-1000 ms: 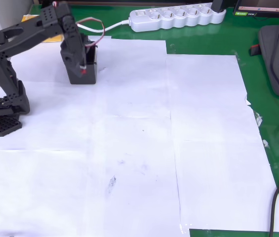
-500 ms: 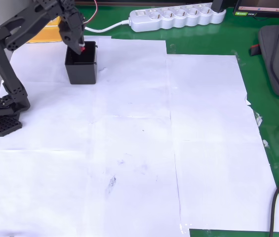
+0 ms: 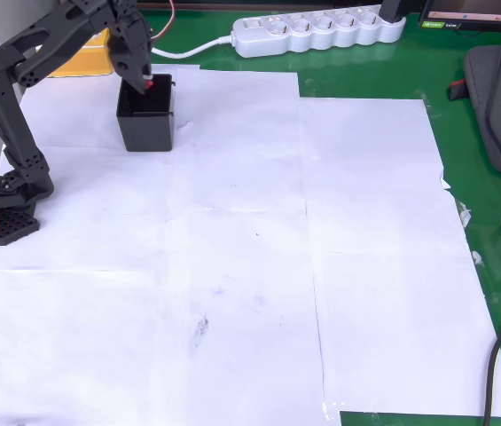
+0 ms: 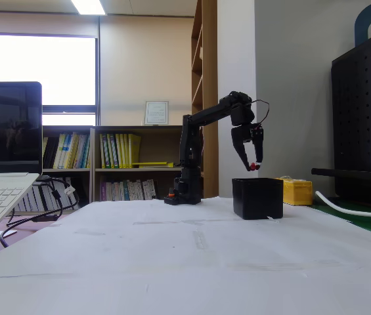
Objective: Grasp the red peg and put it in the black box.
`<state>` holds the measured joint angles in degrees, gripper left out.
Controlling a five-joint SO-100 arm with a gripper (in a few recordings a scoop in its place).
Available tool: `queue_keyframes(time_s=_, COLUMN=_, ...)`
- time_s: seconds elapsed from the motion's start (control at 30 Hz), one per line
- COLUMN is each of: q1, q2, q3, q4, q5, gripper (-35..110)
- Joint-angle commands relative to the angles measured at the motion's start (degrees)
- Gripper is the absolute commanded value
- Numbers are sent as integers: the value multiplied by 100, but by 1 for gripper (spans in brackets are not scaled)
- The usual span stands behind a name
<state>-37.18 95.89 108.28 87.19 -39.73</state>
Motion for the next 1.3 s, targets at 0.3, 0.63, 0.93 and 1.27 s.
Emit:
queue_keyframes(time_s=0.3, q1=-79, q2=-237, q3=-149, q4=-299, q5=-132, gripper=27)
queue_keyframes(time_s=0.63, q1=141, q2=-686, q3=-466, q4=-360, q5=-35, gripper=0)
queue_keyframes(time_s=0.93, q1=984, q2=-1600, q3=-765, q4=-88, q5=-650, gripper=0)
queue_keyframes(time_s=1.27, q1=3085, q2=-3366, q3=-1740, q4=264, q5=-2461, gripper=0)
